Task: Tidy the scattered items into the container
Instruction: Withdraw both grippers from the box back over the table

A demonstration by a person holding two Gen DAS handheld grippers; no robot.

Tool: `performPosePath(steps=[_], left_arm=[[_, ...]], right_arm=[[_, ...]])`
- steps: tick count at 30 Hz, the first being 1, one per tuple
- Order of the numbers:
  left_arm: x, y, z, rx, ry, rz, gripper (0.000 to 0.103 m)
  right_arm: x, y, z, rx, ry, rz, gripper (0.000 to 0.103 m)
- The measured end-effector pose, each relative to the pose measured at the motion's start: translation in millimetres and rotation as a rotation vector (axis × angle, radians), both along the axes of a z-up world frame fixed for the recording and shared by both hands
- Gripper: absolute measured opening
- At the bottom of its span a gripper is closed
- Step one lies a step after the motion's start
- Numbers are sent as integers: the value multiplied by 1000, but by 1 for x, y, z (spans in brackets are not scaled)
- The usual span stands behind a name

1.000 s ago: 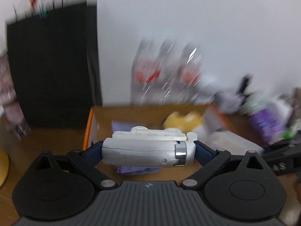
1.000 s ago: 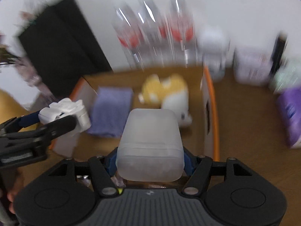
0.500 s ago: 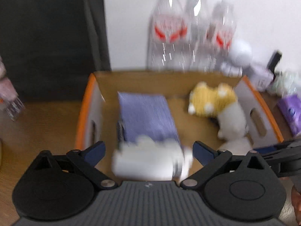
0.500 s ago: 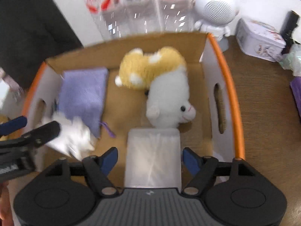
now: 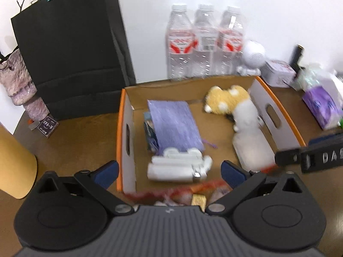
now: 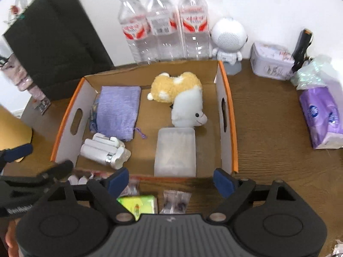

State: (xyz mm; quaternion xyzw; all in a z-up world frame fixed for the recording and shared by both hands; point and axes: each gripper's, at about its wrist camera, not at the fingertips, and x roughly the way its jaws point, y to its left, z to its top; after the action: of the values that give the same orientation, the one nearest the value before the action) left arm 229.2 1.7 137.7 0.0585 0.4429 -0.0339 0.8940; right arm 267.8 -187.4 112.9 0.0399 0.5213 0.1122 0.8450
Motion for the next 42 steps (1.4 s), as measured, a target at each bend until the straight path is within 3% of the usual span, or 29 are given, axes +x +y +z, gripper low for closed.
performPosePath(steps=[5, 8, 13, 16, 19, 21, 26, 35, 42], left_arm=[[-37, -1, 3, -7, -51, 51, 103], [-89, 3, 5, -67, -162, 56, 103], [-206, 0, -21, -88, -424, 42, 103], [-256, 0, -49, -67, -478, 88, 103], [-278, 0, -77, -61, -430, 102, 103], [-279, 1, -92, -81, -385, 90, 103], [-268, 2, -114, -33, -336, 139, 103], [-255, 3, -139, -56, -224, 115, 103], [-258, 5, -141, -78, -217, 122, 103]], right_arm=[[-40, -4, 8, 9, -79, 23, 87], [-82, -13, 6, 10, -192, 34, 88], [-198, -28, -19, -13, -505, 23, 101], [-249, -30, -50, 66, -528, 7, 102], [-270, -30, -79, 85, -497, 11, 101], [-270, -28, -96, 50, -465, 10, 101], [-261, -14, -124, -50, -414, 28, 99], [-268, -4, -136, -51, -411, 58, 99], [-267, -2, -138, -67, -415, 60, 103]])
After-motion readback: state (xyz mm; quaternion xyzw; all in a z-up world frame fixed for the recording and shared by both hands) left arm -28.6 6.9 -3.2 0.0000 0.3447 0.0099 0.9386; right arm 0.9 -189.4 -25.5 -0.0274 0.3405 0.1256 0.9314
